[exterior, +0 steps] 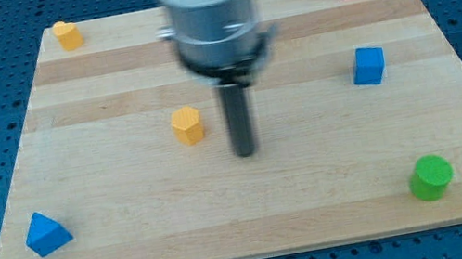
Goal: Push the blue cube to the center of the board
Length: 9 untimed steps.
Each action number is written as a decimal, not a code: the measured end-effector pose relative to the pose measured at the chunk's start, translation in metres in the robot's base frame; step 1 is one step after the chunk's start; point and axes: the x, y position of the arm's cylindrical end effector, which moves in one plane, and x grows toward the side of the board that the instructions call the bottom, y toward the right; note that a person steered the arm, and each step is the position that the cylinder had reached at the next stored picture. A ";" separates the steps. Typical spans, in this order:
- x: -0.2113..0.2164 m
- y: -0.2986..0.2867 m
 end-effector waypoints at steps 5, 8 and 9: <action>-0.088 0.187; -0.088 0.119; -0.088 0.082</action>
